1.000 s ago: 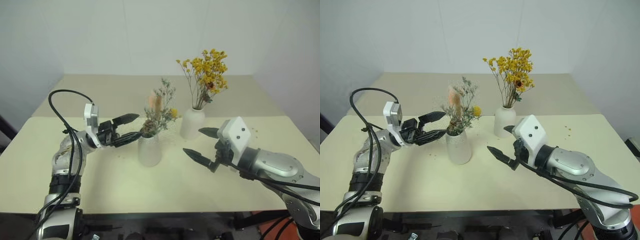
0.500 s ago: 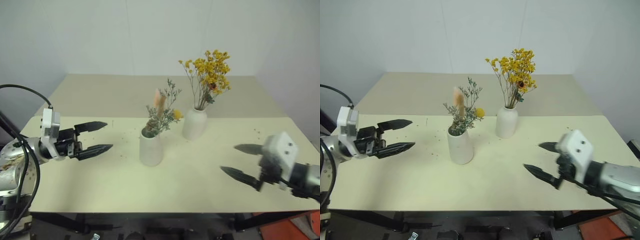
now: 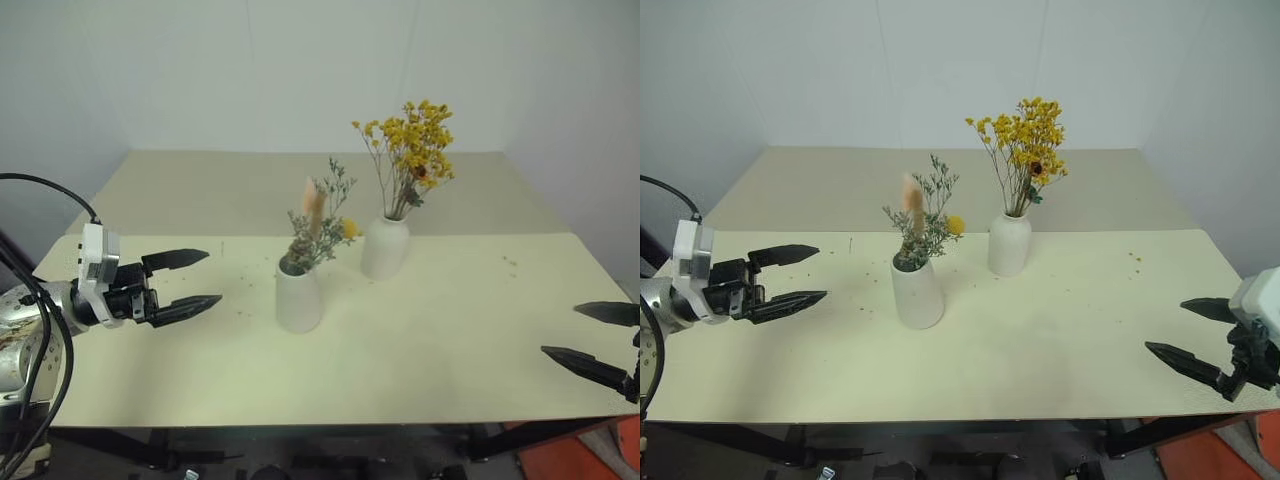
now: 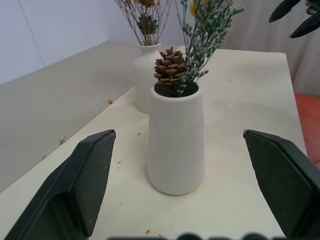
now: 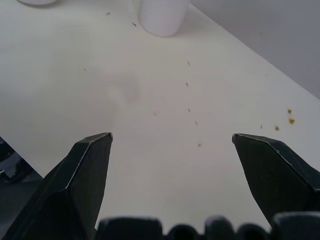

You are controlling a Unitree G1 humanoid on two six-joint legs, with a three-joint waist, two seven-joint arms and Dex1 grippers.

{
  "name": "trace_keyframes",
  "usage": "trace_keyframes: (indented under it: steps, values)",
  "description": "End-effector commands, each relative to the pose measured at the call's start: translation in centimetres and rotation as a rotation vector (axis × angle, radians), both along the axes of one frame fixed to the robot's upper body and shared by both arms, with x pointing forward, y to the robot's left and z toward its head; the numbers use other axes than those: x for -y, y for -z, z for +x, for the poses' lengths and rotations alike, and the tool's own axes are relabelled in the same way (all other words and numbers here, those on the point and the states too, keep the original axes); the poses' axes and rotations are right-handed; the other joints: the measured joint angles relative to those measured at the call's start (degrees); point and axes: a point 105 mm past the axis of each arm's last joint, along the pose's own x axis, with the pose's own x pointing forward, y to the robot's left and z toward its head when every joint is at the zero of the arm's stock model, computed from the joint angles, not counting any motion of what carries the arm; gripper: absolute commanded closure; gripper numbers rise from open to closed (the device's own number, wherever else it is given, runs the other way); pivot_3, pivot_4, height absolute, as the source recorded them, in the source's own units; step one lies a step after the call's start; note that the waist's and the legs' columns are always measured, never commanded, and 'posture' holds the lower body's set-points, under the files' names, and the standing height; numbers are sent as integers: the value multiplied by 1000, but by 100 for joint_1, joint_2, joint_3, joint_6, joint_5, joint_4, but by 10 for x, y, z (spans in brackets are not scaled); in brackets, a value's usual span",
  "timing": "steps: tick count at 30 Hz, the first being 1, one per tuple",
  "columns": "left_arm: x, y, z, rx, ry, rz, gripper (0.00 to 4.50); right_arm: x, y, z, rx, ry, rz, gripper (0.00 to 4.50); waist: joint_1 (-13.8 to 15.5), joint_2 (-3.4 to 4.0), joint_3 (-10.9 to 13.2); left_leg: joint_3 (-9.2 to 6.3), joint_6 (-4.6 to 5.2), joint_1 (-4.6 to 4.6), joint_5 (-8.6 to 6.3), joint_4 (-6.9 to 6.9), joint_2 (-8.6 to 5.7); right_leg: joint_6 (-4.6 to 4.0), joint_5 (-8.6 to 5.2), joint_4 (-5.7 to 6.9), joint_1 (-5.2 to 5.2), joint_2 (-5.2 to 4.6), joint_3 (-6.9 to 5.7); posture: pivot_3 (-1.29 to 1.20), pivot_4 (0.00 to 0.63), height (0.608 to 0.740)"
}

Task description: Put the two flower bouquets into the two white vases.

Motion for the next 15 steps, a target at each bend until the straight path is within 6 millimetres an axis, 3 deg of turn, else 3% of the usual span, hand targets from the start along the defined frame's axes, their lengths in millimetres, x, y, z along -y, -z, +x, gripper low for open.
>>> trace_keyframes:
  steps: [1,7,15]
  values:
    - [1,-30,-8,92,-10,-77,15,13,-23,-1,77,17,-59,0,7,0,0,0,0,0,0,0,0,0,0,0,0,0,0,0,150,740]
    - [-5,-31,-16,95,-40,10,15,33,-39,1,98,71,-106,0,3,1,0,2,0,0,0,-4,1,-1,1,-7,0,1,0,0,150,740]
    - [-6,-26,-14,76,-51,25,15,18,-34,7,103,29,-69,0,11,1,-1,2,0,1,0,-5,2,0,0,-17,7,1,-1,0,150,740]
